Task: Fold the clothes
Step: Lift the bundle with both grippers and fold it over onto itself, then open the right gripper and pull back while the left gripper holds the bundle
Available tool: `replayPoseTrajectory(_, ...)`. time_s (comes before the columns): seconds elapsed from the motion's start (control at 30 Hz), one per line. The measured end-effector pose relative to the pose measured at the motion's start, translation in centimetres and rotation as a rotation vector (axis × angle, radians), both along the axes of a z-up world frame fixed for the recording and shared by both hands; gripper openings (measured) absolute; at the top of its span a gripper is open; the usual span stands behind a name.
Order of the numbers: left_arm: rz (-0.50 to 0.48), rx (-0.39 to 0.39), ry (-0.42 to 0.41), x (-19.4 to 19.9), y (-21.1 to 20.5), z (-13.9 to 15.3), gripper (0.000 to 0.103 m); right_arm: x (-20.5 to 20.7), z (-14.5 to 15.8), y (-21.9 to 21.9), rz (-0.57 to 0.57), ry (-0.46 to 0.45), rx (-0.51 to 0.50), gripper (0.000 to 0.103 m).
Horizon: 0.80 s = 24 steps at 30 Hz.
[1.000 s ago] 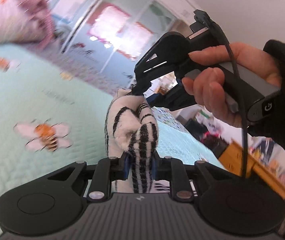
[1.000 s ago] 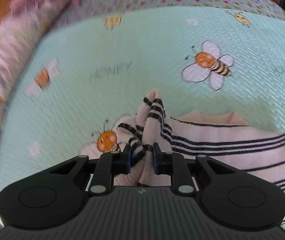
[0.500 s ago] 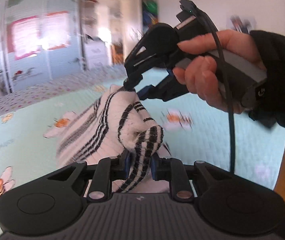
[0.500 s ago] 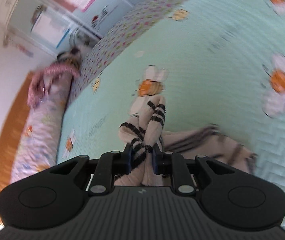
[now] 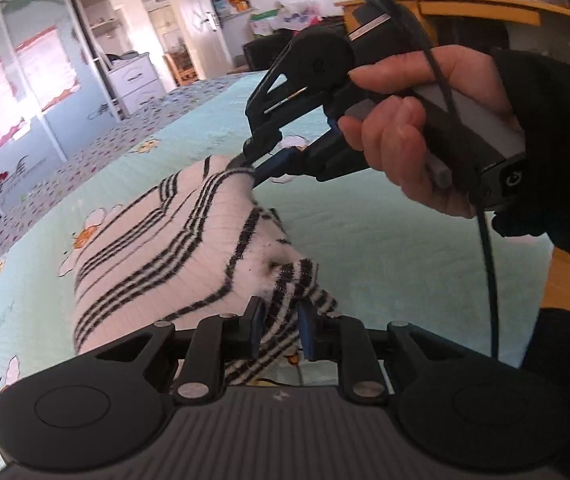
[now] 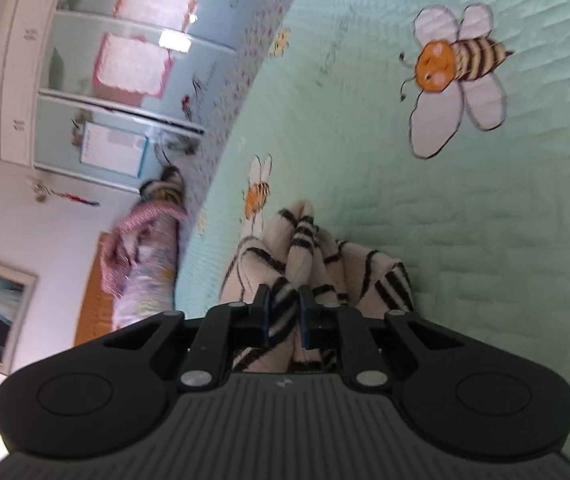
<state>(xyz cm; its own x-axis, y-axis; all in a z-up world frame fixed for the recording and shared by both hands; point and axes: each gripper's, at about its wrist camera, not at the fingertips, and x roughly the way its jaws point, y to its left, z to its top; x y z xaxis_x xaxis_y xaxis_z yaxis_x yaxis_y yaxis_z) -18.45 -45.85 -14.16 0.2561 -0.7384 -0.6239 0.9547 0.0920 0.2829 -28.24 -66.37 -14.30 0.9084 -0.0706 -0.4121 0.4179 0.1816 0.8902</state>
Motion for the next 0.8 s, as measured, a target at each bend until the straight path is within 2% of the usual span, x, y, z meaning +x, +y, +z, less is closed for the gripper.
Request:
replayPoseTrajectory(0.13,0.003,0.04,0.051,-0.1,-0.2,-0.8,0.015,-0.8,-2.0,-0.4,-0.03,0.032,0.045,0.011)
replayPoseTrajectory(0.17,0.005,0.036,0.067,0.0,0.0,-0.5,0.015,-0.9,-1.7,-0.1,-0.031,0.022,0.032,0.015)
replayPoseTrajectory(0.23,-0.01,0.011,0.086,0.0,0.6,0.3,0.015,-1.0,0.4,0.8,-0.022,0.019,-0.05,0.019)
replayPoseTrajectory(0.27,-0.01,-0.006,0.108,0.2,1.0,0.7,0.015,-1.0,1.8,1.3,-0.015,0.042,-0.098,0.032)
replayPoseTrajectory(0.3,-0.009,-0.023,0.132,0.4,1.4,1.2,0.016,-1.0,3.2,2.0,-0.017,0.058,-0.15,0.038)
replayPoseTrajectory(0.33,-0.002,-0.052,0.161,0.8,2.1,1.9,0.016,-1.1,4.5,2.6,-0.015,0.049,-0.201,0.038)
replayPoseTrajectory(0.43,0.047,-0.144,0.194,2.0,3.8,3.5,0.017,-1.2,7.8,4.4,0.02,-0.031,-0.316,0.04)
replayPoseTrajectory(0.5,0.117,-0.187,0.212,3.8,4.6,4.2,0.017,-0.1,8.1,5.5,0.096,-0.089,-0.314,0.057)
replayPoseTrajectory(0.53,0.159,-0.201,0.218,5.0,4.9,4.4,0.017,0.7,7.7,6.0,0.14,-0.098,-0.302,0.058)
replayPoseTrajectory(0.6,0.207,-0.205,0.227,7.1,4.9,4.1,0.017,2.1,6.0,6.5,0.172,-0.054,-0.285,0.058)
replayPoseTrajectory(0.67,0.253,-0.207,0.235,9.2,5.0,3.8,0.018,2.6,3.5,6.1,0.149,0.005,-0.256,0.057)
replayPoseTrajectory(0.77,0.274,-0.163,0.277,11.1,4.8,1.8,0.018,1.0,0.2,5.0,0.088,0.062,-0.167,0.044)
replayPoseTrajectory(0.8,0.275,-0.161,0.277,11.1,4.9,1.3,0.019,0.4,-0.1,5.0,0.078,0.06,-0.152,0.044)
